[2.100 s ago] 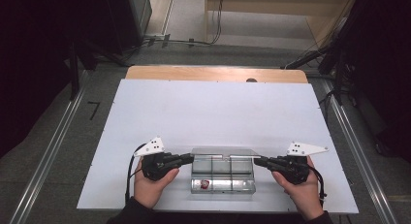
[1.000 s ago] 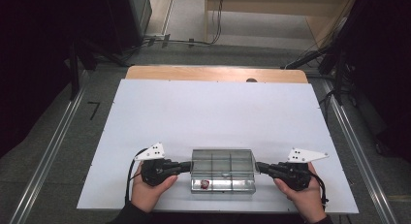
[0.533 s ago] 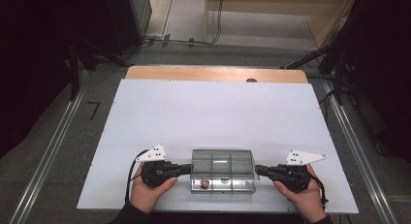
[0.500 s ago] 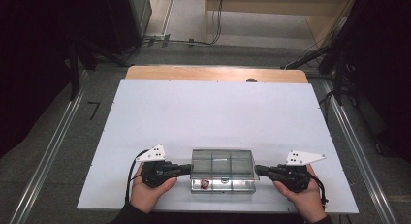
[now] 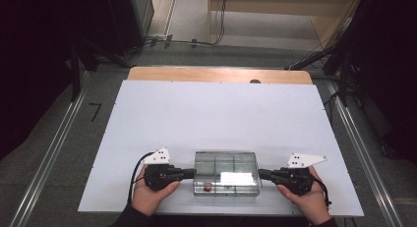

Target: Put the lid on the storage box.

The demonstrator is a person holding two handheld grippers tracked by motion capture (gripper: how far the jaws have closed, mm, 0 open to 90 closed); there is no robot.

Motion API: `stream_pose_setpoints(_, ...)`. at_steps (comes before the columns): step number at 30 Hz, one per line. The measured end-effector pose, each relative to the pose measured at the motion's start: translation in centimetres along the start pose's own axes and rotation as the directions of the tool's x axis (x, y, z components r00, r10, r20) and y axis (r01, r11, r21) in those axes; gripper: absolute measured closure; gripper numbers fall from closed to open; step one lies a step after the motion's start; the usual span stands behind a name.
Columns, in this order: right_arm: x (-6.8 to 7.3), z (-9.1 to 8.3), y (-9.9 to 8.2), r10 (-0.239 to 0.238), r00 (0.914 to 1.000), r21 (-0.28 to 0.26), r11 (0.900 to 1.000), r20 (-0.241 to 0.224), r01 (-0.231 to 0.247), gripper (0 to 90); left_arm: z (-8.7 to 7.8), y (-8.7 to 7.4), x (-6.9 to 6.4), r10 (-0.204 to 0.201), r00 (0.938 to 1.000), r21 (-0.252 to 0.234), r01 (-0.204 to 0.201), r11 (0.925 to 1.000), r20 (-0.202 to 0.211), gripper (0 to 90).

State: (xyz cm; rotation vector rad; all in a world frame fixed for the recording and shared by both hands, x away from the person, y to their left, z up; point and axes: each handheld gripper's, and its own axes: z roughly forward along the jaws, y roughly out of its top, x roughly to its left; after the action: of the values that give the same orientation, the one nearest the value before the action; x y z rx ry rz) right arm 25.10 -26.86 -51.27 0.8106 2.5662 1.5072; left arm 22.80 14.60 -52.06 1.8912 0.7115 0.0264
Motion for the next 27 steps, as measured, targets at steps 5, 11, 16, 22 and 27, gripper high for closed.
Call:
stream_pose_setpoints(5,-0.13,0.03,-0.08,0.001,1.0,0.007,1.0,-0.004,-0.001,88.0,-0.08,-0.05,0.16,-0.009,0.9999,0.005,0.009,0.9999,0.011,90.0)
stream_pose_setpoints(11,-0.24,0.3,-0.22,-0.008,1.0,0.026,0.9996,0.0,0.008,88.1,-0.02,-0.14,0.32,-0.003,1.0,0.037,0.003,0.9993,0.001,90.0)
stream_pose_setpoints(16,-0.31,0.49,-0.28,-0.006,1.0,0.033,0.9994,-0.004,0.006,88.1,-0.01,-0.21,0.48,-0.004,1.0,0.05,0.004,0.9987,0.006,90.0)
stream_pose_setpoints(22,-0.41,0.57,-0.43,-0.011,0.9999,0.048,0.9988,0.009,0.011,88.1,0.02,-0.27,0.56,-0.005,1.0,0.066,0.005,0.9978,0.001,90.0)
stream_pose_setpoints(27,-0.55,0.63,-0.51,-0.011,0.9999,0.054,0.9985,0.01,0.011,88.1,0.03,-0.3,0.64,-0.002,1.0,0.079,0.002,0.9969,0.001,90.0)
